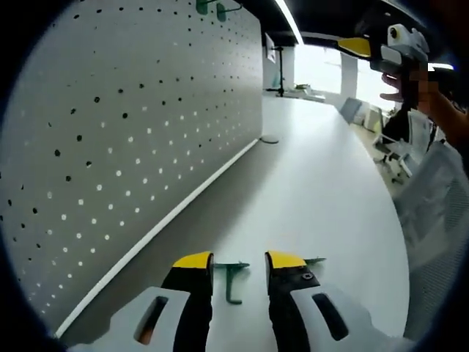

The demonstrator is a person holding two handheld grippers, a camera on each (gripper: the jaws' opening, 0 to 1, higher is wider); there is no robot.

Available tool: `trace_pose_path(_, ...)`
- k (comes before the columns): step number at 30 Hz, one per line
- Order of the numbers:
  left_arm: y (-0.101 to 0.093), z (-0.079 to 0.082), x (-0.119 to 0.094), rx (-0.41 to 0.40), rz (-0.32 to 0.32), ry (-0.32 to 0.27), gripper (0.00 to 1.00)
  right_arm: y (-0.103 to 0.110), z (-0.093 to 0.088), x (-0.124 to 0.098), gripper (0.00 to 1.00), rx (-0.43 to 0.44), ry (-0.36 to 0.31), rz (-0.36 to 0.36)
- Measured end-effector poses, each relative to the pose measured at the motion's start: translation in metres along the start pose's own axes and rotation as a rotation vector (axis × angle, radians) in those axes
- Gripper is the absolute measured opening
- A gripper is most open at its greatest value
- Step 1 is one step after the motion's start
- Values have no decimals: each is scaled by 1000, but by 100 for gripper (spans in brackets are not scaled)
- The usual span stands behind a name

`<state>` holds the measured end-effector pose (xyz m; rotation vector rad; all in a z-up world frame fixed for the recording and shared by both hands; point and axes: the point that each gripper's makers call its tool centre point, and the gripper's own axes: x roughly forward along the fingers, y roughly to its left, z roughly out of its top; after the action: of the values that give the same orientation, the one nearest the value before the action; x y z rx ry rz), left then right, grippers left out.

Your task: Insert the hook assembly into the mounting plate slot until the hook locks in place.

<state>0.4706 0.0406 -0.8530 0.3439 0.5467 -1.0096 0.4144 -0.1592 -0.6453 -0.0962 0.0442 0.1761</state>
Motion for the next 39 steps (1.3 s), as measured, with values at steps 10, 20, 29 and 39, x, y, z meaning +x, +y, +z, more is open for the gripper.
trace_pose_path(10, 0, -4, 13, 39, -34, 54, 29, -5, -5, -2, 15, 11, 7, -13)
trace_pose_path(20, 2, -20, 10, 81, -10, 122, 25, -9, -2, -4, 15, 14, -2, -22)
trace_pose_path(29, -2, -30, 0, 76, 4, 135, 19, -3, -2, -2, 15, 14, -4, -5)
trace_pose_path(39, -4, -23, -3, 107, 6, 113, 13, -1, -1, -1, 15, 15, -5, 3)
